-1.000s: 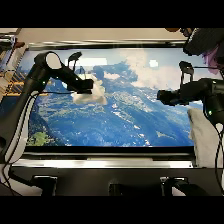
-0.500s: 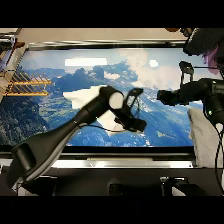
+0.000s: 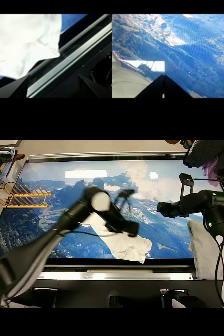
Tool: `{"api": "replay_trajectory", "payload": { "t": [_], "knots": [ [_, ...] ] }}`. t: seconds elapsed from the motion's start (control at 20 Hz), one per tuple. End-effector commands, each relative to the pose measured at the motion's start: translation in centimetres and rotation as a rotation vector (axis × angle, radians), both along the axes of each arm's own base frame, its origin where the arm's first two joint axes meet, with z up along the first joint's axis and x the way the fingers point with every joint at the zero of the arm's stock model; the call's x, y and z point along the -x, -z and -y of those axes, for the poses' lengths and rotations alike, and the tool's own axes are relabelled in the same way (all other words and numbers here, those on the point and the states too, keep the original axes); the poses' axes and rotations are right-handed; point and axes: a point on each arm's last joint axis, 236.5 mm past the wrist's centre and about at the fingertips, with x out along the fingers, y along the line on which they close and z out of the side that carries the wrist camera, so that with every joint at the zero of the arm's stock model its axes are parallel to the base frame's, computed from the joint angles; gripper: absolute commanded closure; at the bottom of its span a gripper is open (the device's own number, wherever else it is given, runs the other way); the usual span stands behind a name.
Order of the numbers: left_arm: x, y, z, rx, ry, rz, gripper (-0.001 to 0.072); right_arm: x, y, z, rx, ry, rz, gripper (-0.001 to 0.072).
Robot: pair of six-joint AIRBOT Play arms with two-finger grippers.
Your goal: Fold the clothes and pants, and hang the long-sleeved shirts on hangers.
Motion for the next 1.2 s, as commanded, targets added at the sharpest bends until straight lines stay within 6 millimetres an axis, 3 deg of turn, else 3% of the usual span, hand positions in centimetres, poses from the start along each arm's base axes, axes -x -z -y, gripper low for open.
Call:
{"api": "replay_trajectory", "payload": {
  "t": [0.0,0.1,0.2,0.3,0.4,0.55,0.95,1.0,1.1,1.15],
  "knots": [
    [-1.3,-7.1,-11.8,-0.107,-0.137,0.123,0.0036,0.0,0.0,0.0,0.0,0.0,0.001,0.0676],
    [-1.3,-11.7,-18.3,-0.118,-0.269,0.219,0.0039,-0.4,-0.2,-0.2,-0.018,0.022,0.013,0.0676],
    [-0.6,-15.7,-23.0,-0.094,-0.389,0.309,0.0039,-1.2,-0.7,-0.2,-0.026,0.036,0.049,0.0676],
    [0.6,-18.8,-26.8,-0.08,-0.496,0.384,0.004,-1.9,-1.1,-0.1,-0.033,0.048,0.086,0.0676],
    [1.5,-20.6,-29.3,-0.077,-0.567,0.432,0.004,-2.4,-1.6,-0.4,-0.057,0.063,0.106,0.0675],
    [2.4,-21.4,-30.9,-0.083,-0.615,0.452,0.004,-2.6,-1.8,-0.4,-0.065,0.075,0.115,0.0676],
    [2.7,-20.9,-31.0,-0.094,-0.611,0.425,0.004,-3.3,-2.5,-0.4,-0.115,0.147,0.142,0.0676],
    [2.7,-20.9,-31.0,-0.095,-0.611,0.424,0.0039,-2.7,-2.4,-0.5,-0.11,0.135,0.119,0.0628],
    [2.7,-20.9,-31.0,-0.095,-0.611,0.424,0.004,-0.6,-2.0,-0.2,-0.045,0.044,0.066,0.0319],
    [2.6,-20.8,-31.1,-0.098,-0.613,0.424,0.004,0.2,-1.8,0.1,-0.004,-0.004,0.046,0.0315]
  ]
}}
